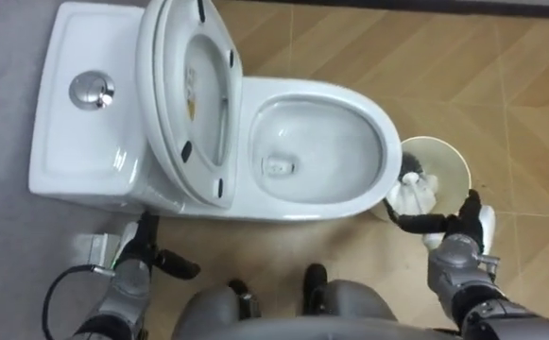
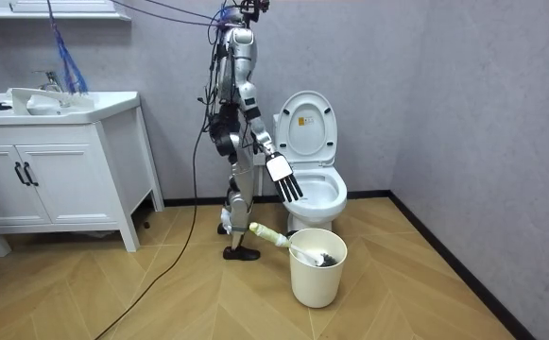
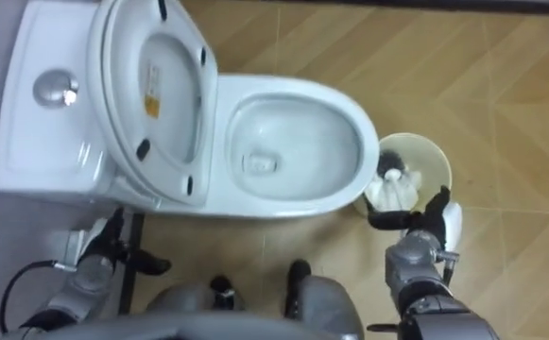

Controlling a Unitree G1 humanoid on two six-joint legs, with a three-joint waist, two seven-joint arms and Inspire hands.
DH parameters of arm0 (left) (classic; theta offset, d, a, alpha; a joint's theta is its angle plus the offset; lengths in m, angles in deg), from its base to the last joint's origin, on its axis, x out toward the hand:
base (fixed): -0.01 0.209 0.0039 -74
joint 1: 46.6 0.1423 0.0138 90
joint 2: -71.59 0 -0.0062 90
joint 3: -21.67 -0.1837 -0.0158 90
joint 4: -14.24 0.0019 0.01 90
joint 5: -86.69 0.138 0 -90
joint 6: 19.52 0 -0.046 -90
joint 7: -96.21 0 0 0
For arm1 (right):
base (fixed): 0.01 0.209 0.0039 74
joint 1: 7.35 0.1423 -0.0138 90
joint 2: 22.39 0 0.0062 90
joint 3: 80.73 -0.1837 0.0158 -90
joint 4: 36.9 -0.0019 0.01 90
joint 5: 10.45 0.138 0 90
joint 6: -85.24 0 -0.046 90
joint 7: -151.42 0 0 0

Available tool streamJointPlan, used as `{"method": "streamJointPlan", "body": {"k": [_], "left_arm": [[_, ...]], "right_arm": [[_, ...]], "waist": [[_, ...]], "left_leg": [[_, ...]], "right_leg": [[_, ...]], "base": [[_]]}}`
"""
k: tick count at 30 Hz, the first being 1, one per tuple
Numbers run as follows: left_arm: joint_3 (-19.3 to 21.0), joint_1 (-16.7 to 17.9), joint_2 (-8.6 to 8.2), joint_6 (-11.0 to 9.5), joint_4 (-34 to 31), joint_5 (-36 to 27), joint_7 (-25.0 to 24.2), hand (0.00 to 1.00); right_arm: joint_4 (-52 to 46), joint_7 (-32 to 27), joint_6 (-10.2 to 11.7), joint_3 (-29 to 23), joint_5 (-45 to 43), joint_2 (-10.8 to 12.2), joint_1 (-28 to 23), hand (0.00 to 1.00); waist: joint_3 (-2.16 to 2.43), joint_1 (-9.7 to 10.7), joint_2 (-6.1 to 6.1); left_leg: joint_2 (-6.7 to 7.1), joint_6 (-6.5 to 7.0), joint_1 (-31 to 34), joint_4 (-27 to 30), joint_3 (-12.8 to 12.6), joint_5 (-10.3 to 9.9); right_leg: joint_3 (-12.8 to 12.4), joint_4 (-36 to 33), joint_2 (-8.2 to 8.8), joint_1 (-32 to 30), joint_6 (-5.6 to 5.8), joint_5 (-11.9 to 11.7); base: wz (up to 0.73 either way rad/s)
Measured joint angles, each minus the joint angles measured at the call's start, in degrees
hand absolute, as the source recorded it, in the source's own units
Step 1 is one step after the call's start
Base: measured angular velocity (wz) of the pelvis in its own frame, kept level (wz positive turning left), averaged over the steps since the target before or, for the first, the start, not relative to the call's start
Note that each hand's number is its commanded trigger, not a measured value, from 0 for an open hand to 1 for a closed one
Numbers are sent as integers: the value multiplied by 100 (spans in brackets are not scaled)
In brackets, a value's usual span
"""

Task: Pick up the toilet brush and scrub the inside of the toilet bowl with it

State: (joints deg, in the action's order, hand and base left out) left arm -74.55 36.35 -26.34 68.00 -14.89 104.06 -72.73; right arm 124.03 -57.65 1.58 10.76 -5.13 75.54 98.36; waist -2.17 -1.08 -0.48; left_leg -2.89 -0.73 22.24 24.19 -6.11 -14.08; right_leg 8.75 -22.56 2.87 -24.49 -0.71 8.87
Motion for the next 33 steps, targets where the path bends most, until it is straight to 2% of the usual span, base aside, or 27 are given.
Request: {"method": "streamJointPlan", "body": {"k": [1, 3, 5, 7, 8, 10, 13, 18, 19, 22, 33], "left_arm": [[-102, -147, -30, -2, -31, -56, -1, 0], [-201, -315, -57, 1, -213, -108, -3, 0], [-207, -420, -51, -9, -428, -109, -2, 0], [-367, -521, -10, -3, -615, -200, -16, 0], [-403, -524, -6, -1, -701, -215, -23, 0], [-676, -539, 37, 6, -1119, -230, -78, 0], [-917, -642, 86, -2, -1478, -391, -176, 0], [-1104, -732, 75, -1, -1749, -436, -248, 0], [-1118, -747, 68, -2, -1818, -435, -268, 0], [-1232, -856, 65, -3, -1841, -442, -277, 0], [-1567, -993, 135, 14, -2088, -441, -335, 0]], "right_arm": [[142, 1, -2, 7, 13, -57, 195, 0], [285, 3, -7, 5, 7, -179, 425, 0], [311, 7, -19, 6, 13, -325, 567, 0], [259, 12, -39, 19, -4, -554, 728, 0], [257, 12, -53, 25, -3, -612, 772, 0], [256, 15, -109, 198, 0, -889, 864, 0], [213, 15, -151, 241, -10, -1099, 939, 0], [198, 8, -213, 396, -23, -1211, 1081, 0], [189, 8, -214, 400, -14, -1220, 1107, 0], [187, 9, -219, 412, 11, -1260, 1161, 0], [223, 161, -275, 811, 444, -1340, 1291, 0]], "waist": [[-22, -44, -25], [-29, -64, -23], [-91, -108, -69], [-140, -127, -136], [-151, -132, -149], [-159, -169, -163], [-160, -241, -166], [-166, -249, -178], [-171, -233, -201], [-170, -237, -205], [-169, -223, -205]], "left_leg": [[35, 31, 288, 178, 68, -10], [70, 68, 736, 473, 176, -28], [87, 108, 1079, 695, 196, -32], [162, 175, 1552, 925, 232, -19], [172, 191, 1677, 988, 235, -15], [181, 233, 2169, 1257, 299, -5], [176, 255, 2707, 1604, 318, -9], [181, 317, 3263, 2100, 323, -99], [213, 327, 3391, 2197, 310, -116], [271, 341, 3691, 2395, 316, -132], [275, 348, 4215, 2975, 240, -311]], "right_leg": [[53, -201, 61, -284, -33, 39], [142, -479, 135, -660, -56, 86], [157, -701, 188, -971, -79, 120], [111, -1029, 288, -1469, -57, 199], [105, -1114, 316, -1593, -45, 211], [141, -1366, 401, -2051, -31, 208], [165, -1620, 431, -2520, -72, 176], [150, -2128, 522, -3076, -107, 263], [155, -2287, 600, -3223, -118, 317], [149, -2553, 692, -3540, -129, 401], [-41, -3180, 721, -4142, -122, 579]], "base": [[28], [33], [26], [18], [11], [13], [5], [2], [11], [12], [-1]]}}
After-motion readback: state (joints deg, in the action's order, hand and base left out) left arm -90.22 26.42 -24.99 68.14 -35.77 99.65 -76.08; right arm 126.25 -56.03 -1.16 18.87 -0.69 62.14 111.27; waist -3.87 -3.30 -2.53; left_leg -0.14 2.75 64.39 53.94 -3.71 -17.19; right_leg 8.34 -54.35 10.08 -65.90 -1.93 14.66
